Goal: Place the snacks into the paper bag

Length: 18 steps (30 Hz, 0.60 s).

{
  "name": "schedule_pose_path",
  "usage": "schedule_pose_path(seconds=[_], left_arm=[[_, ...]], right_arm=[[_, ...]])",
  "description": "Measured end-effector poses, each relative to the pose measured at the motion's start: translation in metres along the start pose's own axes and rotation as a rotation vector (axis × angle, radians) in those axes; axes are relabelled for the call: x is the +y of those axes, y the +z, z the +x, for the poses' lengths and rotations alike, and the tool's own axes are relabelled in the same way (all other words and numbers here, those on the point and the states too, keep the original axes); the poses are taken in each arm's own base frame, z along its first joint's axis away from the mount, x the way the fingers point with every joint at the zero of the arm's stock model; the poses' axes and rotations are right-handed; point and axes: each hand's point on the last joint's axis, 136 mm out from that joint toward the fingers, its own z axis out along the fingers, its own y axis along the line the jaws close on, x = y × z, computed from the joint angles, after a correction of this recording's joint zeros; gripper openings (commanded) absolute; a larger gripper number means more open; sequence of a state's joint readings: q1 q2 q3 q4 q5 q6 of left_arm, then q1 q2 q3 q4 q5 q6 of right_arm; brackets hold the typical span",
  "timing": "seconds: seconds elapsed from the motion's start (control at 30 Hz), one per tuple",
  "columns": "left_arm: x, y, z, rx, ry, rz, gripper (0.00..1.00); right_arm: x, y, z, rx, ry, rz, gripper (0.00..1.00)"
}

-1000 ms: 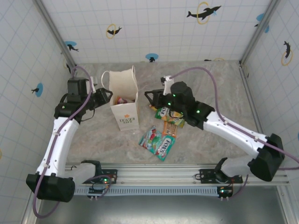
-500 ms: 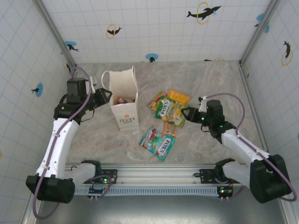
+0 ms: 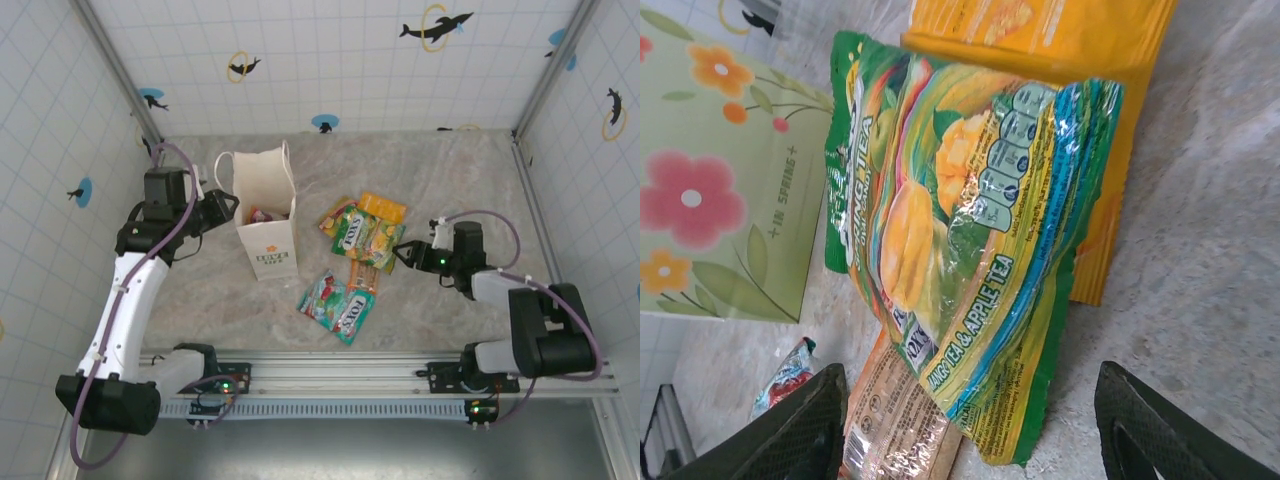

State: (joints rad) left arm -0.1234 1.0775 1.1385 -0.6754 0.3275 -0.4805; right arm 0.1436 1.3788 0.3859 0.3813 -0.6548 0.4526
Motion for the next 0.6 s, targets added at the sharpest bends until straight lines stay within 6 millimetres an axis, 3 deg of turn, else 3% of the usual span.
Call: schedule_pose_path(seconds=[0.37, 0.6], left_arm=[[0.004, 0.006, 0.003, 0.014, -0.024, -0.012, 0.35], [0.007, 0.009, 0.004, 0.021, -0.028, -0.02, 0.35]], right_arm=[[-0.012, 0.023, 0.009, 0.04, 0.037, -0.044, 0.63], [-0.005, 0.041, -0.006, 0.041, 0.025, -0.086, 0.56]])
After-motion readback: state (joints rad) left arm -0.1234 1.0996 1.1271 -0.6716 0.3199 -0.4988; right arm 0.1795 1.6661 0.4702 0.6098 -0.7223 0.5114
